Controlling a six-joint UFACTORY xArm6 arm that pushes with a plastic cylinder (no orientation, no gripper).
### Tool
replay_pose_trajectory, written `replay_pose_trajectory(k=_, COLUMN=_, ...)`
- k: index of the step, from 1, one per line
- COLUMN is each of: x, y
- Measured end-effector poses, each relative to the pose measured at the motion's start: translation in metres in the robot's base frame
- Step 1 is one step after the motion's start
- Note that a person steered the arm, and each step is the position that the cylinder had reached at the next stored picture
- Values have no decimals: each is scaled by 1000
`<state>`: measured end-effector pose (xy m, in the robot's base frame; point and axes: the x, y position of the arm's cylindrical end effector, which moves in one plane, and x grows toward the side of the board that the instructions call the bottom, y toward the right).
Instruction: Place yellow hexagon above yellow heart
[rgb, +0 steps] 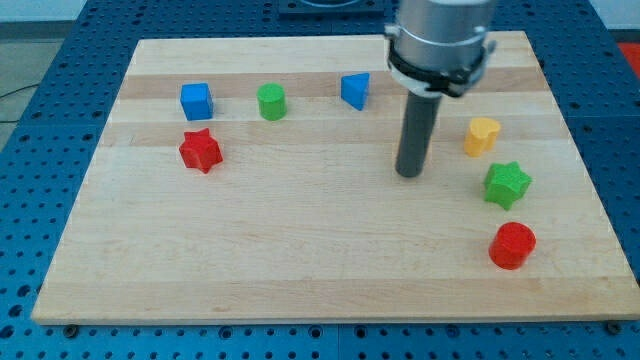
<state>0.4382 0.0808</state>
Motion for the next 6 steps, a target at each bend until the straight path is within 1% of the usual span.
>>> replay_pose_trajectory(k=1, x=-35, y=6)
replay_pose_trajectory(k=2, x=-49, y=50)
replay_pose_trajectory(k=3, x=-63, y=34)
replay_pose_trajectory(k=4, x=-69, y=-11)
replay_pose_trajectory(k=5, x=-97, y=16)
replay_pose_trajectory(k=6, x=-97, y=81)
